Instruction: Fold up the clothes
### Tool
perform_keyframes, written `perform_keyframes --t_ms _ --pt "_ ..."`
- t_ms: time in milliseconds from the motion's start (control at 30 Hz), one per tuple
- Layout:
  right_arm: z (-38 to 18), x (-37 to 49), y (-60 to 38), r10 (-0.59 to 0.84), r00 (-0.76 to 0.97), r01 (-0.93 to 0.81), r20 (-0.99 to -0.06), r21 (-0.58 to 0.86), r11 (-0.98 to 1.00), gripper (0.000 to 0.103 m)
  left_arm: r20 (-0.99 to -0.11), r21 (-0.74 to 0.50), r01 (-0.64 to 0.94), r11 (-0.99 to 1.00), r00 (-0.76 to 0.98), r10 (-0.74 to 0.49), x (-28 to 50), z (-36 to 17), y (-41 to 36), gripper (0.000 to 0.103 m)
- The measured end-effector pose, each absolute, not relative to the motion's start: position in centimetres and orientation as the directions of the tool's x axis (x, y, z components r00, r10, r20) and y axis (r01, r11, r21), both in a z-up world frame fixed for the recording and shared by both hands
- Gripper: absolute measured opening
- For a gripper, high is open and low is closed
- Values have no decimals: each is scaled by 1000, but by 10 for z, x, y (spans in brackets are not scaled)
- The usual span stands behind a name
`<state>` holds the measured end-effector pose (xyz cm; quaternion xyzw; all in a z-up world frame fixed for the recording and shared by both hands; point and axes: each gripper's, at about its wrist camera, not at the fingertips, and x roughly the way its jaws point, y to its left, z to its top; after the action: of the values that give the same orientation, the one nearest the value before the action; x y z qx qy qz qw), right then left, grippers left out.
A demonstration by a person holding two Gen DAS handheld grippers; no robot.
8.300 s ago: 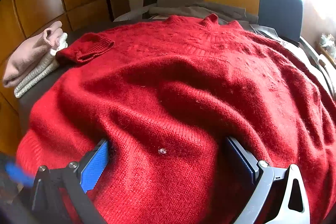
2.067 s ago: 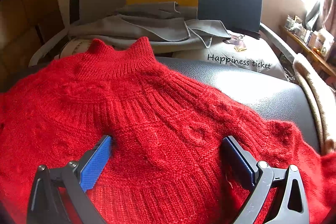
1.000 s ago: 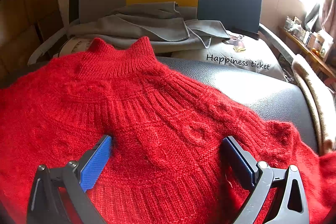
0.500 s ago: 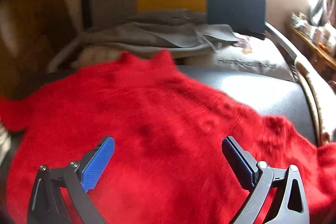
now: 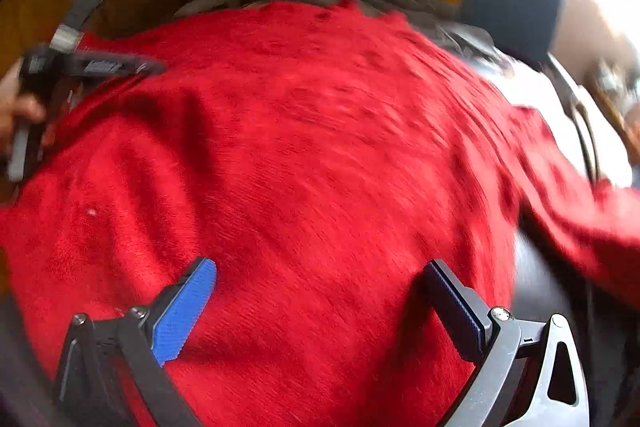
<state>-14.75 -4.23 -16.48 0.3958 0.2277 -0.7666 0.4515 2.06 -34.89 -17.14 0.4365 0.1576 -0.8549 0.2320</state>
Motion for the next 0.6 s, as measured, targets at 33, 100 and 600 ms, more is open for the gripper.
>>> perform_keyframes --t_ms 33,100,600 --pt "-167 -145 -33 -515 -278 874 -811 9 -486 103 -808 -52 533 -844 -519 -278 27 -172 -344 43" --pt "-170 -140 -18 -519 -276 875 -809 12 -484 103 -792 -39 545 -838 -528 -307 39 -172 -337 44" --pt "-107 -223 165 -680 -462 353 -569 586 -730 103 -754 -122 447 -886 -622 -211 8 -136 -295 43"
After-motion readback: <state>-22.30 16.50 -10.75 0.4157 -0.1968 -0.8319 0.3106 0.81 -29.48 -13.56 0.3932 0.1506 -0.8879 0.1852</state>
